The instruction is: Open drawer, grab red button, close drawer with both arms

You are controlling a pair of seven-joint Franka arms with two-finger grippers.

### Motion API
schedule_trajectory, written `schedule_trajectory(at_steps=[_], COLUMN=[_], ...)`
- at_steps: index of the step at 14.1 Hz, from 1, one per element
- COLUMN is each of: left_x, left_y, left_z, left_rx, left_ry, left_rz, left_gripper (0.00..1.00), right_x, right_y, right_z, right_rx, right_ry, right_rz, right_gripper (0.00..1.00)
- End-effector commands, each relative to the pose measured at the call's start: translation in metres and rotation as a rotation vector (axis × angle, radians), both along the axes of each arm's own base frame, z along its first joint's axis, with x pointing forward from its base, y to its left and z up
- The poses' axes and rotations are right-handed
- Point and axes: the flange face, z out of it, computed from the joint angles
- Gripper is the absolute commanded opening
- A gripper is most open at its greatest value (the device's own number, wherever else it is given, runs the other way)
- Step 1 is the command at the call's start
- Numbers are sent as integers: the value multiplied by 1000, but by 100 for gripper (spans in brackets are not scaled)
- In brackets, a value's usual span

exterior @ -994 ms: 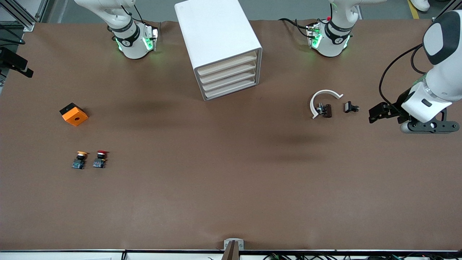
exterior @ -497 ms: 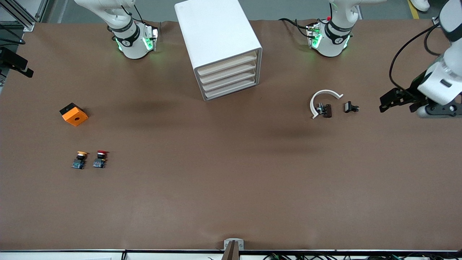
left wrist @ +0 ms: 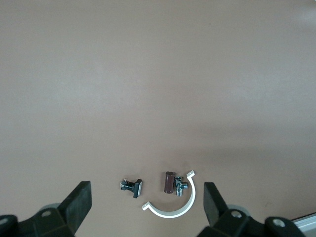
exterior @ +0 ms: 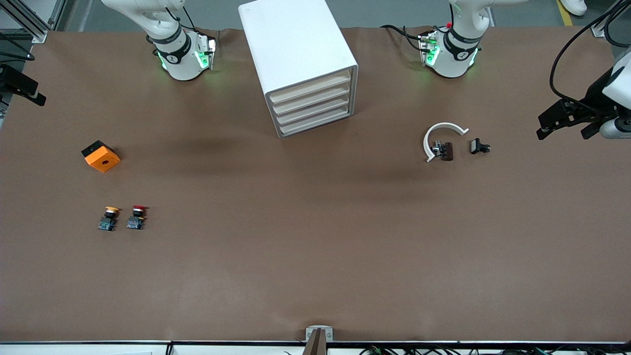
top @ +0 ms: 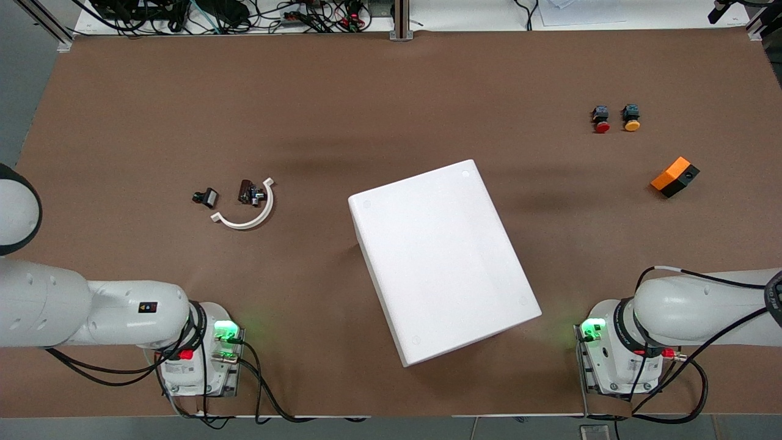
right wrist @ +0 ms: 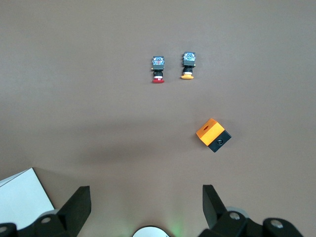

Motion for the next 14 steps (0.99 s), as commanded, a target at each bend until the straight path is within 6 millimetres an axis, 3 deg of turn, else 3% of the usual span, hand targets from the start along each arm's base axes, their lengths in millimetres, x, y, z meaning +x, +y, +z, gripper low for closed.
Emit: schedule_trajectory(at_steps=[1, 14], left_x=[-4, -7], left_y=[-3, -2], left_z=[13, 18], left_rx=[22, -5], left_ry=[31, 49], left_rz=[-14, 2], left_gripper=[100, 100], right_x=[-8, -8], right_y=[8, 10], right_z=[3, 5], right_rx=[11, 11], right_ry=[-11, -15], right_rz=[-4, 1], right_gripper=[100, 100])
